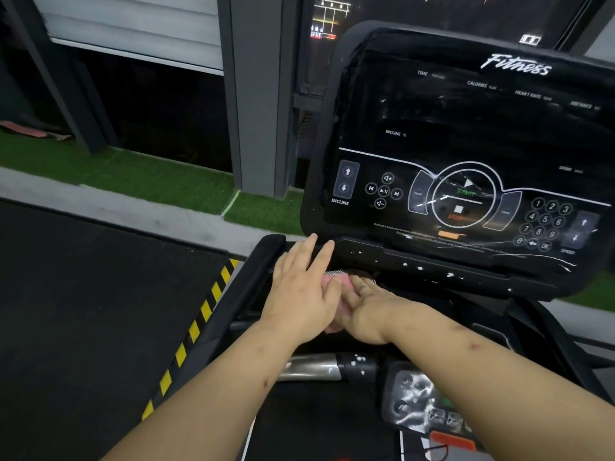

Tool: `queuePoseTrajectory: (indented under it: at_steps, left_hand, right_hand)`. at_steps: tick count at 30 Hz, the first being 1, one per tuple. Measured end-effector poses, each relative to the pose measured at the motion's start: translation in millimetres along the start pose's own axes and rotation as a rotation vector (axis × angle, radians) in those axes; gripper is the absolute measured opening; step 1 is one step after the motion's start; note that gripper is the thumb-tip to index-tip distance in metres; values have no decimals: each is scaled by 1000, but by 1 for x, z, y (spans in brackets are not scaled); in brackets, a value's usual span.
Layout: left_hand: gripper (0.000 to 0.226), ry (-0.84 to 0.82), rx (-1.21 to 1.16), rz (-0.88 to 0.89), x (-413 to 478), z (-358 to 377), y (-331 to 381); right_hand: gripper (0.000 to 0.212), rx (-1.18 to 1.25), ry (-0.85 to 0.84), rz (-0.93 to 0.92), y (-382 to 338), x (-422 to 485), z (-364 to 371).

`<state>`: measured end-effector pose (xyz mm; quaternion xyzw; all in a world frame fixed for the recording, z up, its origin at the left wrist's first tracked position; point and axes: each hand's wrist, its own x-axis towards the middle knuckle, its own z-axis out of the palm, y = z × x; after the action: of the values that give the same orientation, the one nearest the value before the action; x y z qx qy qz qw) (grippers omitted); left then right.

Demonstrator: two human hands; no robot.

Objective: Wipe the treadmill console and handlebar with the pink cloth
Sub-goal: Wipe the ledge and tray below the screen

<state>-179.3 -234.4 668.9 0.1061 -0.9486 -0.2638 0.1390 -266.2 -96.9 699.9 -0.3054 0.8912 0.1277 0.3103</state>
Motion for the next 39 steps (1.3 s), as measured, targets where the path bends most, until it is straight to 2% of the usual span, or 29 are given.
queuePoseTrajectory:
  at_steps: [5,10,20,24,28,33,36,39]
  left_hand:
    - [73,-35,82,68,6,2,25]
    - [66,-67,121,103,16,8,40]
    - [63,-45,60,53,18,7,48]
    - [62,-27,35,40,19,3,49]
    - [61,-17,20,18,16,-1,50]
    - [60,-7,29,3,12,-7,47]
    - [60,26,27,7,12,-10,43]
    - [58,60,7,13,12,-13,38]
  right_hand:
    - [81,-2,-3,2,26,-11,5]
    - [78,61,-23,27,58,-17,5]
    - [72,78,-11,8,60,-10,6]
    - [57,1,129,-32,75,-13,10]
    - [16,22,210,0,90,-15,15]
    - [21,18,322,19,85,-25,10]
    - [25,113,481,-69,69,-36,5]
    - [17,183,642,-147,48,-44,1]
